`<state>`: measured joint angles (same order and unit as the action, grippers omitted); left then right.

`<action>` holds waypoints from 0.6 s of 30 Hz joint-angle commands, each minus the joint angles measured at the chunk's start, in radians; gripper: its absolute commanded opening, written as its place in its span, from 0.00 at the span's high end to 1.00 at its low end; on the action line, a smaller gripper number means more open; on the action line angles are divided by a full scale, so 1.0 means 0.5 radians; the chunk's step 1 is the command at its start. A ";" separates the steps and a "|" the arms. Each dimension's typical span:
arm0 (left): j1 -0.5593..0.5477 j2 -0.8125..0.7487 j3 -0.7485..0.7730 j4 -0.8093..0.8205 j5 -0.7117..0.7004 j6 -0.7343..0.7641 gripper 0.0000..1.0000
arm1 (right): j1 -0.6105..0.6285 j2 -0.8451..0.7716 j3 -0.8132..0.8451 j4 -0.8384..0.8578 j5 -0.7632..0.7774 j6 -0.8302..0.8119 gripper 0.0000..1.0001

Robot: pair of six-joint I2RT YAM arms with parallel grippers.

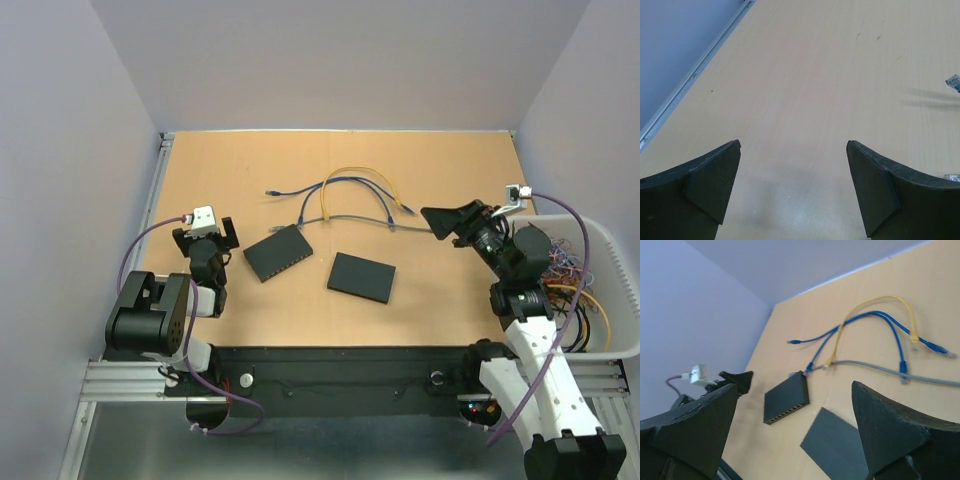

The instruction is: Insert the plug into the switch port

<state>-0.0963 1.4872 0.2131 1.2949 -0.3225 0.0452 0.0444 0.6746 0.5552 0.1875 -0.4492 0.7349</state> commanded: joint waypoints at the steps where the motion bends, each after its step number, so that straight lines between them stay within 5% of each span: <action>1: 0.005 -0.054 0.037 0.567 -0.018 0.029 0.01 | 0.031 0.037 0.128 -0.531 0.150 -0.209 0.00; 4: -0.028 -0.108 0.037 0.564 -0.210 0.002 0.01 | 0.080 0.126 0.266 -0.709 0.226 -0.377 0.01; 7: -0.046 -0.176 0.046 0.496 -0.229 0.023 0.01 | 0.395 0.304 0.500 -0.966 0.643 -0.561 0.05; 10: -0.074 -0.451 0.245 -0.038 -0.419 -0.038 0.01 | 0.762 0.540 0.684 -1.108 1.059 -0.638 0.07; 13: -0.074 -0.679 0.723 -1.214 -0.377 -0.357 0.01 | 0.982 0.746 0.831 -1.133 1.221 -0.675 0.07; 18: -0.035 -0.631 1.034 -1.852 -0.410 -1.208 0.01 | 1.068 1.064 1.086 -0.983 1.052 -0.788 0.06</action>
<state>-0.1295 1.1641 0.6861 0.7269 -0.4744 -0.2123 0.5579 1.1294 0.9833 -0.3340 0.0349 0.4191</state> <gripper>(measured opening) 0.986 0.937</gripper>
